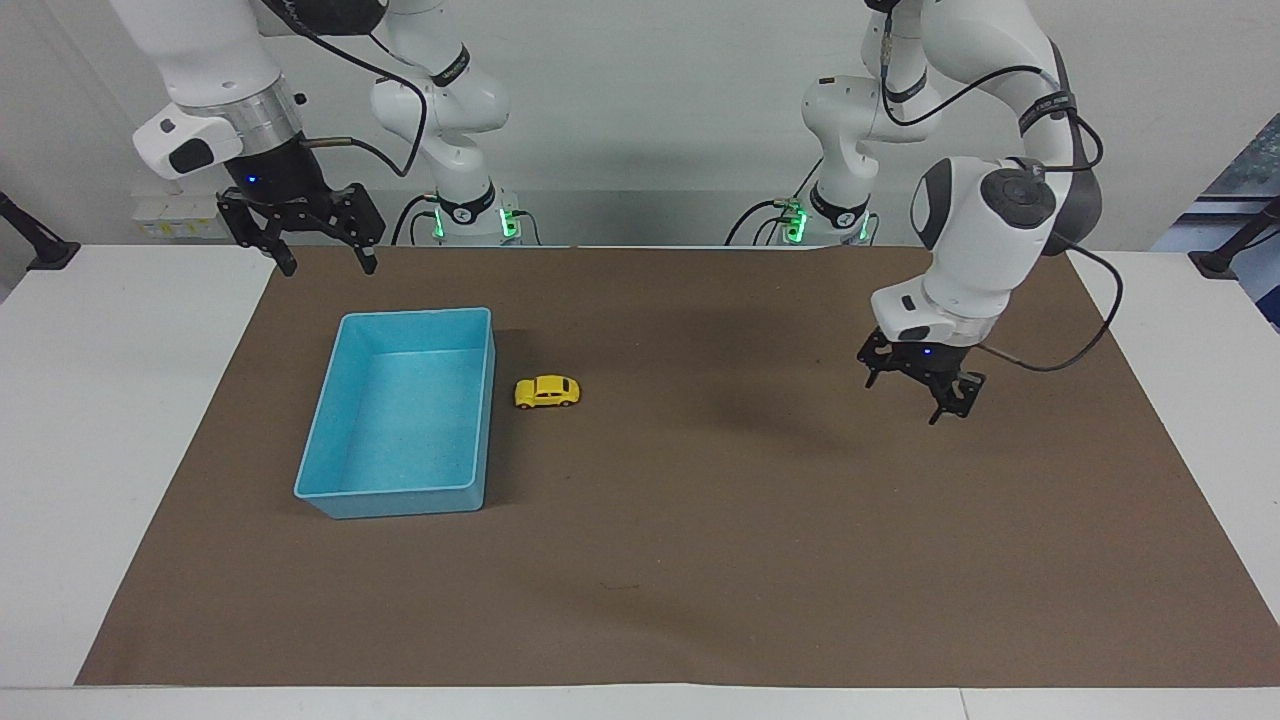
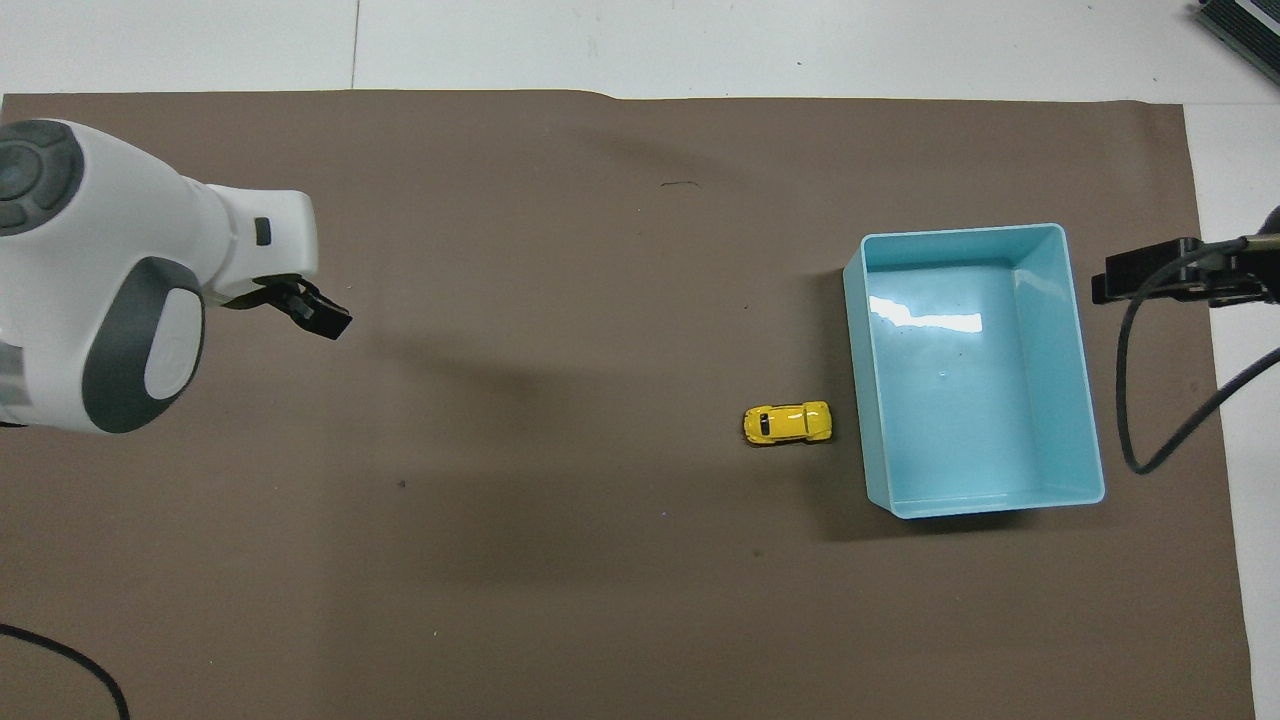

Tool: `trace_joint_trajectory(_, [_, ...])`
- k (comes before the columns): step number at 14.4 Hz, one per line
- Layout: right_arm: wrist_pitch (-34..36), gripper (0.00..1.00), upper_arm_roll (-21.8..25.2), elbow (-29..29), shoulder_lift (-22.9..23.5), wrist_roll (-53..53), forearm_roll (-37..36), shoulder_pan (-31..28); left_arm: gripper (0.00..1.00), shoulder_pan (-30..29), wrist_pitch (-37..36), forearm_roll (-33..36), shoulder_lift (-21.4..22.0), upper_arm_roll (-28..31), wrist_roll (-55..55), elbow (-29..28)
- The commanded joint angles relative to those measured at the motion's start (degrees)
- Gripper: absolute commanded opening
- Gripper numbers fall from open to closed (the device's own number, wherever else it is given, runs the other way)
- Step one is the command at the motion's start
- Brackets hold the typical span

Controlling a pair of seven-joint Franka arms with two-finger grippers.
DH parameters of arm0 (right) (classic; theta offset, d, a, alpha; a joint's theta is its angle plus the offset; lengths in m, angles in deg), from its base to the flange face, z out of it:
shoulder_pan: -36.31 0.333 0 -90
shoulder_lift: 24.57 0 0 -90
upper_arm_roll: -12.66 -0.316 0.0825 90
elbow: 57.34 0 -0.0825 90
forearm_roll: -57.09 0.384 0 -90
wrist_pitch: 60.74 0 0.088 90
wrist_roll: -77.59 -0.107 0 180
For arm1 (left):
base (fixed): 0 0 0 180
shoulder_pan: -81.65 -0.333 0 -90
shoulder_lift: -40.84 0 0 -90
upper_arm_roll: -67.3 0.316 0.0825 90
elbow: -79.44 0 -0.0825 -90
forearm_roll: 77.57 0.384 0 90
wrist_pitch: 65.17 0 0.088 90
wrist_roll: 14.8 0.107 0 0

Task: Wind up and store yellow beetle car
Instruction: 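Withdraw the left gripper while the right gripper moves toward the bin, then lower the right gripper beside the bin toward the yellow car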

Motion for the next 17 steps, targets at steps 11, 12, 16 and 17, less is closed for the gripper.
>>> trace_joint_trajectory(11, [1.1, 1.00, -6.4, 5.5, -4.5, 27.6, 0.1, 0.3, 1.00, -5.1, -23.5, -3.5, 5.4, 0.4, -22.6, 15.1])
trace_joint_trajectory(12, [1.2, 1.00, -7.0, 5.6, -4.6, 30.9, 0.1, 0.3, 1.00, -5.8, -25.6, -3.7, 5.3, 0.1, -22.8, 16.3])
trace_joint_trajectory(16, [1.0, 1.00, -10.3, 8.9, -6.9, 45.6, 0.1, 0.3, 1.00, -7.3, -26.1, -3.6, 6.9, -0.1, -23.0, 14.7])
trace_joint_trajectory(17, [1.1, 1.00, -10.9, 9.7, -7.1, 48.3, 0.1, 0.3, 1.00, -7.3, -26.2, -3.7, 6.9, -0.1, -23.6, 14.5])
